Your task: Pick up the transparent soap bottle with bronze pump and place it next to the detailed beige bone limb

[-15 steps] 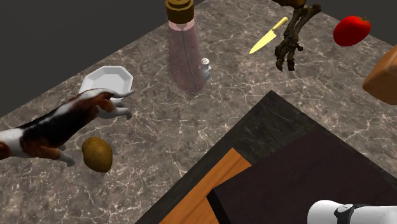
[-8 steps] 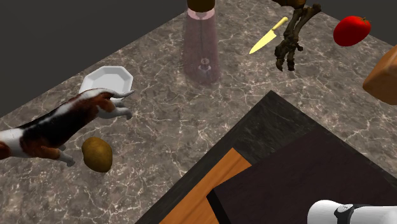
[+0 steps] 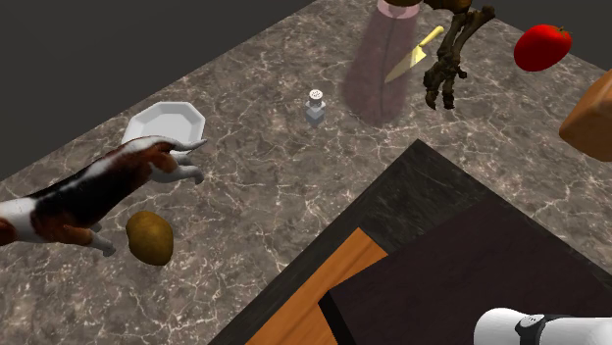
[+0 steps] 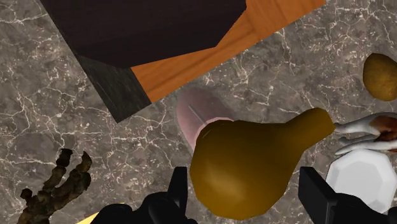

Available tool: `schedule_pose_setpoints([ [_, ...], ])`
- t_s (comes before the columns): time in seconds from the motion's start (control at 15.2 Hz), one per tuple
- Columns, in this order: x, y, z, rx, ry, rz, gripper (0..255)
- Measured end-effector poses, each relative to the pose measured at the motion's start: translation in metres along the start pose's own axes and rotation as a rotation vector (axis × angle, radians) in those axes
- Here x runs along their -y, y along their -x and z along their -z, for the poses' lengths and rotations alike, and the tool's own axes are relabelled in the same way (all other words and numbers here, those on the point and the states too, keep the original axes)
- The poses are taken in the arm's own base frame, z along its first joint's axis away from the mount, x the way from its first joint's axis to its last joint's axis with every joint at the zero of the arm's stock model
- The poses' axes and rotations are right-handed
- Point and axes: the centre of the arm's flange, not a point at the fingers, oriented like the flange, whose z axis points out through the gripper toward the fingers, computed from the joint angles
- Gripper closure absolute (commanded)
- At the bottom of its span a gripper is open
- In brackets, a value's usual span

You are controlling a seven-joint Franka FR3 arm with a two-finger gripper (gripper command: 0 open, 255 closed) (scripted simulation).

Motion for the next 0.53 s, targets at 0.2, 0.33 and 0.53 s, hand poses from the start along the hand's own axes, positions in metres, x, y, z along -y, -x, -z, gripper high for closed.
schedule_pose_setpoints([
  [0.2, -0.043, 0.005, 0.003, 0.000, 0.000, 0.000, 255],
  [0.33, -0.069, 0.006, 0.010, 0.000, -0.001, -0.001, 255],
  [0.53, -0.104, 0.007, 0.011, 0.001, -0.001, 0.000, 255],
])
